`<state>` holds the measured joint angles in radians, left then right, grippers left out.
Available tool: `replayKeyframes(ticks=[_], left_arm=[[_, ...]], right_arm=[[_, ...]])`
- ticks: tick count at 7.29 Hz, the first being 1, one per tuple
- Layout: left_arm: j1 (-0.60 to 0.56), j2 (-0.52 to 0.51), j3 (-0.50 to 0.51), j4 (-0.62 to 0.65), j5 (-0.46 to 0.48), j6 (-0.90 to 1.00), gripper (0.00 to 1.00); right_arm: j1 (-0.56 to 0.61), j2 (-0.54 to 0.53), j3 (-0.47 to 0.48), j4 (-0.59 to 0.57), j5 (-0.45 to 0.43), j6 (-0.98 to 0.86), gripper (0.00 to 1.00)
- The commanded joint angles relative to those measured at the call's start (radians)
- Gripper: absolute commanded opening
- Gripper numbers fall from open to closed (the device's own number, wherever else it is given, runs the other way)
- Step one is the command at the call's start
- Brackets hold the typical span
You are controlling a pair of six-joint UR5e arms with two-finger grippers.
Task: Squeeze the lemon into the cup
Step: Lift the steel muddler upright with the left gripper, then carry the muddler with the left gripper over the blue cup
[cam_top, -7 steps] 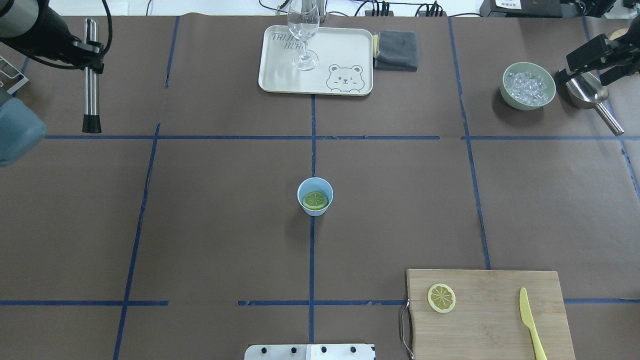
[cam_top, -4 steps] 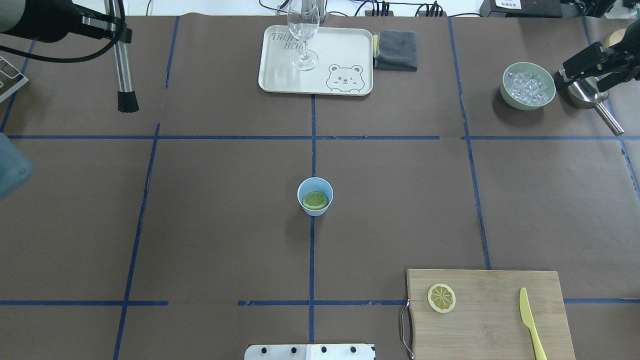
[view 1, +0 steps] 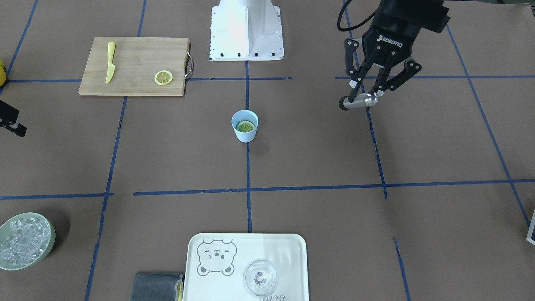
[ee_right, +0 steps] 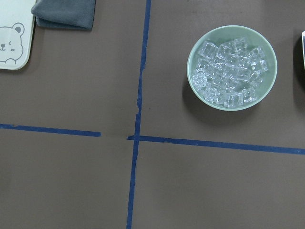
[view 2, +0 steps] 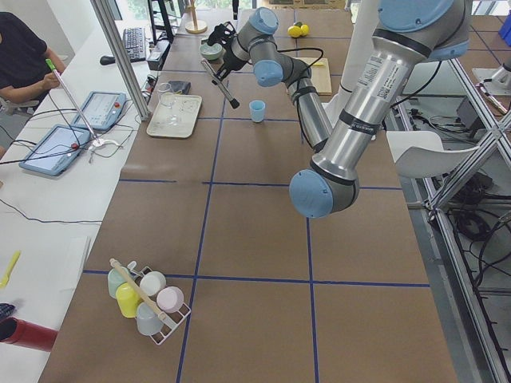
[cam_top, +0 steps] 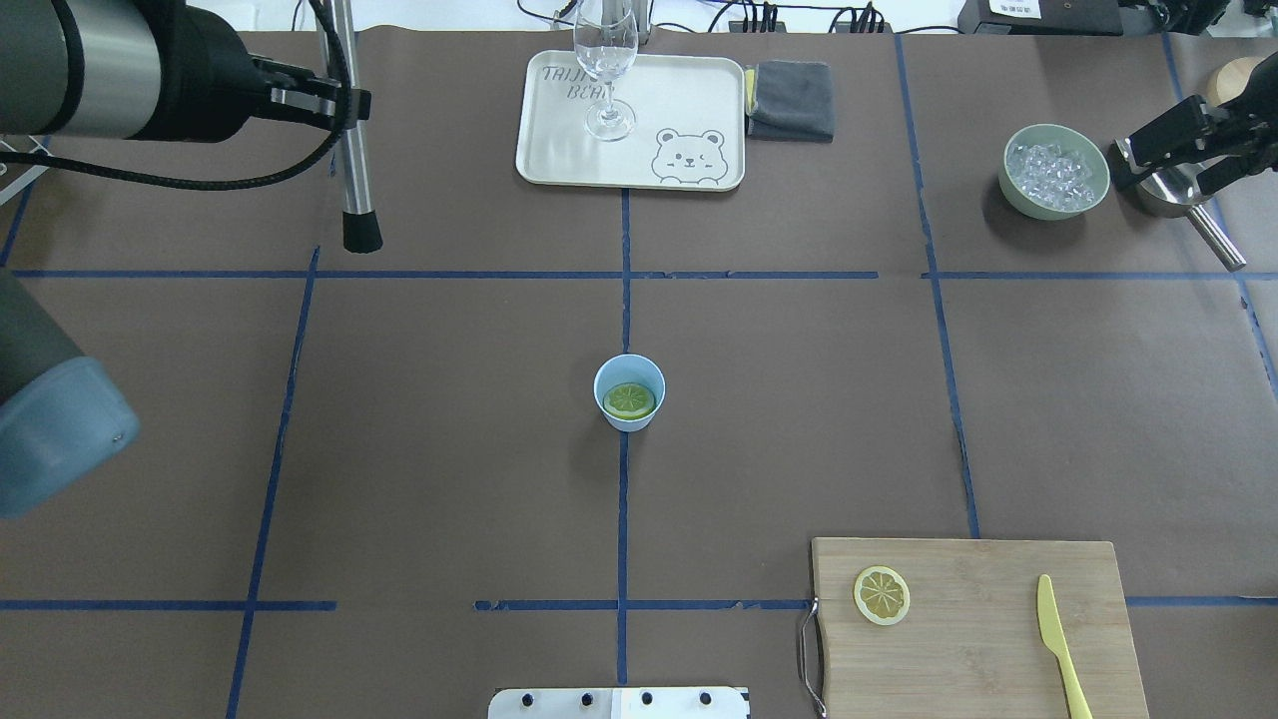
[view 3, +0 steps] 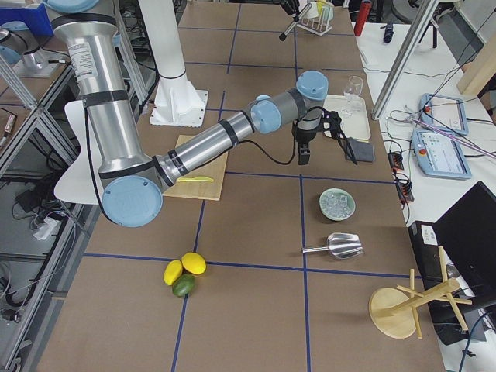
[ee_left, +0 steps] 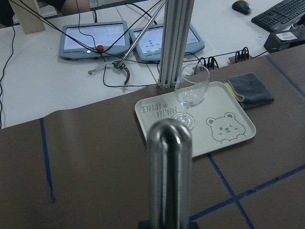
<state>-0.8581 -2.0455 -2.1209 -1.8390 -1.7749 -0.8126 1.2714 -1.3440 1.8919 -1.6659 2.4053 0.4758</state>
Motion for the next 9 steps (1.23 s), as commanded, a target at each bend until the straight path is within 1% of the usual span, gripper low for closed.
replayKeyframes(ticks=[1,2,3,4,5,6,7,8,9], left_arm=[[0.013,0.007,0.035,-0.208,0.062,-0.049,0.0],[0.036,0.005,0.032,-0.265,0.166,-0.048,0.0],[0.059,0.017,0.035,-0.358,0.192,-0.048,0.0],[0.08,0.027,0.035,-0.417,0.228,-0.046,0.0],[0.141,0.033,0.035,-0.477,0.344,-0.037,0.0],[0.227,0.033,0.035,-0.488,0.502,0.019,0.0],[0.325,0.033,0.041,-0.503,0.641,0.036,0.0],[0.383,0.033,0.051,-0.543,0.725,0.046,0.0],[0.422,0.033,0.052,-0.546,0.783,0.102,0.0]], right_arm=[[0.0,-0.026,0.001,0.0,-0.005,-0.002,1.0],[0.011,-0.058,0.001,0.002,-0.011,-0.006,1.0],[0.041,-0.081,-0.001,0.002,-0.015,-0.04,1.0],[0.061,-0.113,-0.005,0.0,-0.021,-0.115,1.0],[0.097,-0.135,-0.022,-0.002,-0.035,-0.179,1.0],[0.127,-0.162,-0.046,0.0,-0.035,-0.242,1.0],[0.162,-0.187,-0.068,-0.002,-0.034,-0.317,1.0],[0.205,-0.194,-0.095,-0.002,-0.023,-0.363,1.0],[0.227,-0.214,-0.121,-0.002,-0.02,-0.434,1.0]])
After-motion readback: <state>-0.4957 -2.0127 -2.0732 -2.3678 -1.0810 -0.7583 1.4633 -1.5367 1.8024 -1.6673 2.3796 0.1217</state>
